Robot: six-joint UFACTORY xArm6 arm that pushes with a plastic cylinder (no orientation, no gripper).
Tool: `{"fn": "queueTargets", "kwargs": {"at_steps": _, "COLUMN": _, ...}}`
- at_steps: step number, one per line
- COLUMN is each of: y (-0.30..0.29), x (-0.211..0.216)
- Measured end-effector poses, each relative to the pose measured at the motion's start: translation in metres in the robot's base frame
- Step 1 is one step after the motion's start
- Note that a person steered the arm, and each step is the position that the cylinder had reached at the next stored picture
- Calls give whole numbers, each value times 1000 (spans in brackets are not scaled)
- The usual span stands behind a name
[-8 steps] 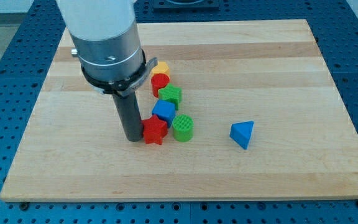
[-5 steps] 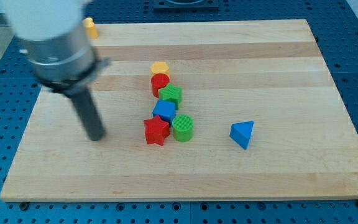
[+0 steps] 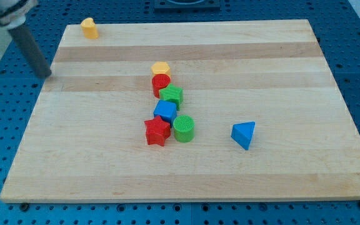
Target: Move the yellow heart to the center left
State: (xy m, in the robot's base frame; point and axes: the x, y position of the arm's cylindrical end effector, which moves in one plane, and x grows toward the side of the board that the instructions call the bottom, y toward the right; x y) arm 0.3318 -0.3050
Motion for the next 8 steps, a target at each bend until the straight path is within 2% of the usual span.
{"fn": "queueTargets", "kwargs": {"at_steps": 1, "y": 0, "x": -84}}
{"fn": "queueTargets", "kwargs": {"at_steps": 2, "y": 5, "x": -140}}
{"fn": "queueTargets", "kwargs": {"at_steps": 3, "y": 27, "x": -141}}
{"fn": "queueTargets", "kwargs": {"at_steps": 4, "y": 88, "x": -126}}
{"fn": "queueTargets", "kwargs": {"at_steps": 5, "y": 123, "x": -110}}
{"fn": "queueTargets", "kwargs": {"at_steps": 7, "y": 127, "x": -135}}
{"fn": "queueTargets", "kwargs": {"at_steps": 8, "y": 128, "x": -91}}
